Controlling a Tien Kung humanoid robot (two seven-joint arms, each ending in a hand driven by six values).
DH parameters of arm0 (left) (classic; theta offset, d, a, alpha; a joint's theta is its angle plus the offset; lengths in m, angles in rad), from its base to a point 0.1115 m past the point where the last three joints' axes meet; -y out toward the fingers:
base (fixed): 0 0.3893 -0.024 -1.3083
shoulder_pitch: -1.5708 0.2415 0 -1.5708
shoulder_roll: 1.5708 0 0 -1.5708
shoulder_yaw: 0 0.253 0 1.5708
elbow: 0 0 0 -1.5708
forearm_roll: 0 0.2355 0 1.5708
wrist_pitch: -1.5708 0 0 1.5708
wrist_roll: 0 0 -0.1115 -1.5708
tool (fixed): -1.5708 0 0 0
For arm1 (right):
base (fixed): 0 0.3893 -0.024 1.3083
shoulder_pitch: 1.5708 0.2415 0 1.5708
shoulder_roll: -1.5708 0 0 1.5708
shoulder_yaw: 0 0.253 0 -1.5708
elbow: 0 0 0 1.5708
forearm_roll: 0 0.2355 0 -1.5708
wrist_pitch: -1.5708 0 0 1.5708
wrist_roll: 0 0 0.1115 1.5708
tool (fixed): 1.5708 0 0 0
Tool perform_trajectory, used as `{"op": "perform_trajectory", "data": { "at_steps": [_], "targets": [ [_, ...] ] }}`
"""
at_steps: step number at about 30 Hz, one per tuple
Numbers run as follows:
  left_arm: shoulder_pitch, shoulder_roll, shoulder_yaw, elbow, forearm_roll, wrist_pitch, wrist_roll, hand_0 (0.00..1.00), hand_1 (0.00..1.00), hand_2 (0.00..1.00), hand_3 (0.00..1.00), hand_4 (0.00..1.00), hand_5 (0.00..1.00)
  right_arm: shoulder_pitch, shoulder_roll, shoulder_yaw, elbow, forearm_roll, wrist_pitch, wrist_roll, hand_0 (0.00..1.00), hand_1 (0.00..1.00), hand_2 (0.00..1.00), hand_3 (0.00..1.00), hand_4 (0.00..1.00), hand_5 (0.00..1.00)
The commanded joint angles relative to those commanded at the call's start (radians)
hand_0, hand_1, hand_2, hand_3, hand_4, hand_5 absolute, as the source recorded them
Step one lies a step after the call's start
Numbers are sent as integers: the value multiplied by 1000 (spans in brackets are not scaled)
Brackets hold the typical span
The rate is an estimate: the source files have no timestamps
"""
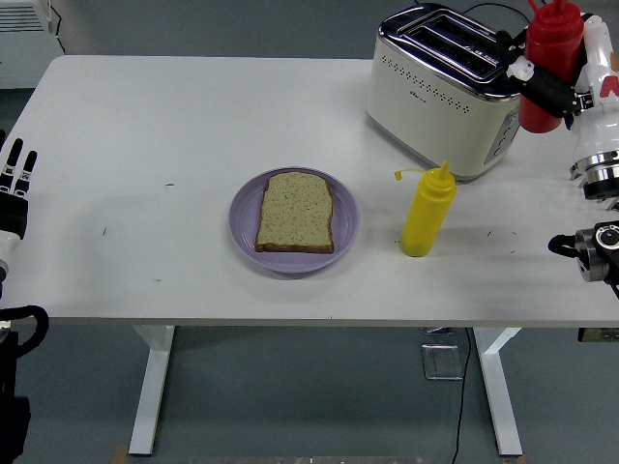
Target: Pick up the cup,pour liquid into bread,place the cup on the desk
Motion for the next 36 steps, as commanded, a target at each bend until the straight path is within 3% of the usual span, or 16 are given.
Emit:
{"op": "perform_trajectory", "data": {
  "at_steps": [5,10,15,18,21,24,29,36],
  "targets": [
    [1,0,-2,0,0,0,0,785,734,734,689,514,998,87,-6,-58,-31,-193,2,-100,11,12,174,296,741,352],
    [2,0,-5,0,0,0,0,785,734,734,689,514,998,176,1,-139,-75,-394,42,-223,19,19,175,295,731,347],
    [3,-1,-5,1,0,0,0,785,734,734,689,514,998,235,13,-199,-109,-602,113,-338,27,30,173,297,702,325],
    [4,-1,-5,1,0,0,0,785,734,734,689,514,998,282,18,-234,-136,-732,190,-402,27,30,173,297,702,325],
    [4,-1,-6,1,0,0,0,785,734,734,689,513,998,315,18,-262,-142,-855,238,-421,31,32,174,298,699,325],
    [5,0,-7,1,0,0,-1,785,734,734,689,513,998,336,15,-295,-146,-979,257,-428,31,32,174,298,699,325],
    [4,-1,-6,1,0,-1,-1,785,734,734,688,515,998,365,18,-406,-164,-986,277,-438,34,42,175,300,691,327],
    [7,0,-12,1,1,-1,-1,785,735,734,688,513,998,367,-5,-358,-160,-986,268,-433,33,42,177,300,688,328]
  ]
}}
